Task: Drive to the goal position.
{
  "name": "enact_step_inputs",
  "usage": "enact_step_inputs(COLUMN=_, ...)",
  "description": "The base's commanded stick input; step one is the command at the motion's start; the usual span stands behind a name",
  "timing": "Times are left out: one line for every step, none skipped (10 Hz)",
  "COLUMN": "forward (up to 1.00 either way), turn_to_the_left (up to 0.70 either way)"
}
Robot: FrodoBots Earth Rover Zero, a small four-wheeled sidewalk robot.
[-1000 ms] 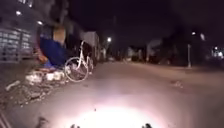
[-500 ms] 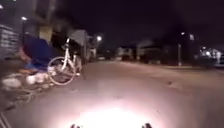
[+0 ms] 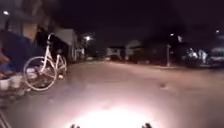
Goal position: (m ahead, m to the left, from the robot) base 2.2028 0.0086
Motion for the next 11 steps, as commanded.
enact_step_inputs(forward=0.70, turn_to_the_left=0.00)
enact_step_inputs(forward=0.70, turn_to_the_left=0.00)
enact_step_inputs(forward=0.70, turn_to_the_left=0.00)
enact_step_inputs(forward=0.70, turn_to_the_left=0.00)
enact_step_inputs(forward=0.70, turn_to_the_left=0.00)
enact_step_inputs(forward=0.70, turn_to_the_left=0.00)
enact_step_inputs(forward=0.70, turn_to_the_left=0.00)
enact_step_inputs(forward=0.70, turn_to_the_left=0.00)
enact_step_inputs(forward=0.70, turn_to_the_left=0.00)
enact_step_inputs(forward=0.70, turn_to_the_left=0.00)
enact_step_inputs(forward=0.70, turn_to_the_left=0.00)
